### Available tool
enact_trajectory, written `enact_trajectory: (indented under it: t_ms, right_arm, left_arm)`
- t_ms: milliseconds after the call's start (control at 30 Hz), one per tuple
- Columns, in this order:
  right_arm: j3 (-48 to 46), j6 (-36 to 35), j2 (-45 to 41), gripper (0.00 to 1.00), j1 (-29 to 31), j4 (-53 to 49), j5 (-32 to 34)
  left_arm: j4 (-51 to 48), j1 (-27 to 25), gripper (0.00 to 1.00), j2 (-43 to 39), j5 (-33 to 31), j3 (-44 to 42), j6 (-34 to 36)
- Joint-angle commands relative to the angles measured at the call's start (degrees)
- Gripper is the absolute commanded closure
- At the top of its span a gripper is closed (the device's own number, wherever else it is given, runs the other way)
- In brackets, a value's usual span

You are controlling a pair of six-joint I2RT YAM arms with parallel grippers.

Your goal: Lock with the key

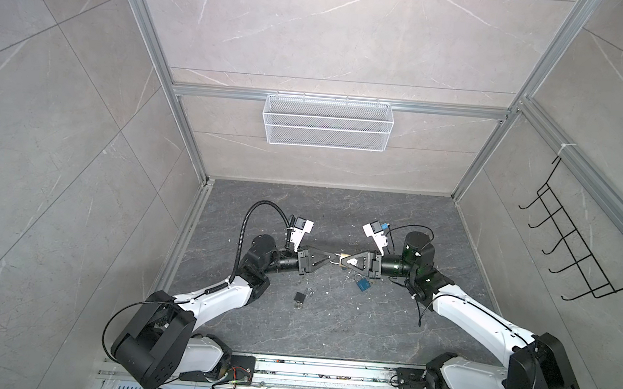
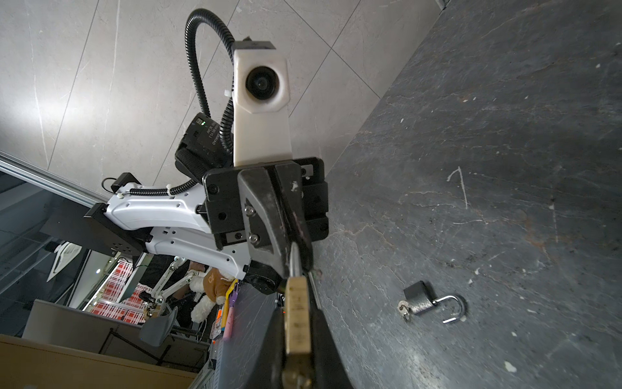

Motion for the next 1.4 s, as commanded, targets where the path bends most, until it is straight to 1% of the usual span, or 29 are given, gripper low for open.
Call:
enact_trajectory:
  t_ms: [0,133,300,400,500,567,667,733,800,1233,1367]
  right_arm:
    - [3.0,-0.9,2.2,1.0,2.9,2.6,1.1]
    - [4.2,-0.8,3.8,1.0,3.7,3.5,1.0]
    - [5.1,0.0,5.9,1.0,5.4,5.1,1.2]
    - [4.7,-0.4,5.3,1.0,5.4,4.1,2.3]
    - [3.6,-1.0,4.1,1.0,5.4,2.9,2.8]
    - [2.7,-1.2,3.1,0.94,5.4,2.3,3.2]
    - [1.6,-1.3,1.5,0.82,5.0,1.9,3.5]
    - [0.9,-1.3,0.7,0.77,4.8,1.8,3.8]
    - [0.5,-1.4,-0.2,0.75,4.5,1.5,4.1]
    - [-0.6,-0.4,-1.3,0.73,2.9,2.8,4.1]
    - [-1.3,0.5,-1.3,0.78,2.8,4.3,4.2]
  left_arm:
    - [2.3,-5.6,1.0,0.6,5.3,2.9,3.1]
    - [-3.4,-7.5,1.0,-0.5,6.3,4.2,7.4]
    - [-6.5,-8.7,1.0,-1.4,6.2,4.7,9.7]
    - [-9.2,-8.6,1.0,-3.0,3.3,4.1,11.4]
    - [-11.4,-7.3,1.0,-5.0,-2.2,3.0,11.6]
    - [-11.3,-4.9,1.0,-5.6,-4.9,1.8,10.4]
    - [-9.0,-1.1,1.0,-5.1,-5.1,0.4,6.8]
    - [-8.0,0.8,1.0,-4.8,-4.7,-0.1,5.4]
    - [-7.3,1.6,1.0,-4.7,-3.9,-0.5,5.2]
    - [-8.2,2.9,1.0,-5.5,-3.4,-1.0,5.6]
    - [-8.2,3.3,1.0,-5.4,-2.9,-1.0,5.8]
